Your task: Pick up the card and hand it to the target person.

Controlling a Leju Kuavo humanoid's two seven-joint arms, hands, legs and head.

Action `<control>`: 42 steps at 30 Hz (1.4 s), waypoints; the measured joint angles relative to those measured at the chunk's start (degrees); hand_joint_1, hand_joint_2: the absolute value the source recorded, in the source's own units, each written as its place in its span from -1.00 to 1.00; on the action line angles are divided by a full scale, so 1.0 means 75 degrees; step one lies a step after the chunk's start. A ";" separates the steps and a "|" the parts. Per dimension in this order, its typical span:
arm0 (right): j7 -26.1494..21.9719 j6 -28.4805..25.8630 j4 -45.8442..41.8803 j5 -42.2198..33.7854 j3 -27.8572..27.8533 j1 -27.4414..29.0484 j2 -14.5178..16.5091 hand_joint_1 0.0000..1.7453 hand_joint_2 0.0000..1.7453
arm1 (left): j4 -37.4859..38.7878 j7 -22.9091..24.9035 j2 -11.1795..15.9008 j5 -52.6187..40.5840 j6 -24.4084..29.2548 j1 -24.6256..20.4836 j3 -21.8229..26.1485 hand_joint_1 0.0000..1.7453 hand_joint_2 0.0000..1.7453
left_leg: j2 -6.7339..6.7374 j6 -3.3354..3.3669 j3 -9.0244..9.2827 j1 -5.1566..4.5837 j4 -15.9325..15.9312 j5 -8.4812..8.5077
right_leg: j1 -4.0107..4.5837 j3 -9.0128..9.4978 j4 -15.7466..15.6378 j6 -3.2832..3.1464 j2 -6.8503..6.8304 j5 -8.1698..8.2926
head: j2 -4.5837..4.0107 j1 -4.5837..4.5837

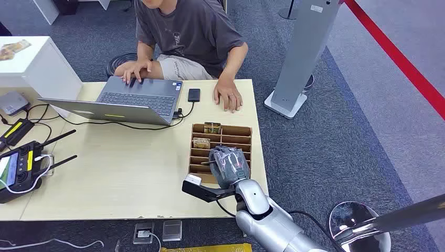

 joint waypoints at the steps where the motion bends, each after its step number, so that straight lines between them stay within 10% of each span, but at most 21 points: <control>1: -0.0001 -0.0003 0.0000 -0.0001 0.0000 0.0000 0.0000 0.53 1.00 | 0.0000 0.0000 0.0000 0.0000 0.0000 0.0000 0.0000 -1.00 -1.00 | 0.0000 0.0000 0.0000 0.0000 0.0000 0.0000 | 0.0000 0.0000 0.0000 0.0000 0.0000 0.0000 | 0.0000 0.0002; 21: -0.0041 -0.0121 -0.0186 -0.0144 -0.0029 0.0015 -0.0020 0.60 1.00 | 0.0000 -0.0012 0.0000 0.0000 0.0002 0.0000 0.0000 -1.00 -1.00 | 0.0001 0.0000 -0.0002 0.0000 0.0001 0.0001 | 0.0000 -0.0002 0.0000 0.0000 0.0001 0.0002 | 0.0000 0.0007; 42: 0.0055 0.0129 -0.3279 0.0077 -0.0868 -0.0529 -0.0811 0.64 1.00 | 0.0000 -0.0135 -0.0004 0.0137 0.0034 0.0018 0.0001 -1.00 -1.00 | 0.0002 0.0000 -0.0002 0.0000 0.0002 0.0001 | 0.0000 -0.0004 0.0000 -0.0003 0.0003 0.0005 | 0.0000 0.0000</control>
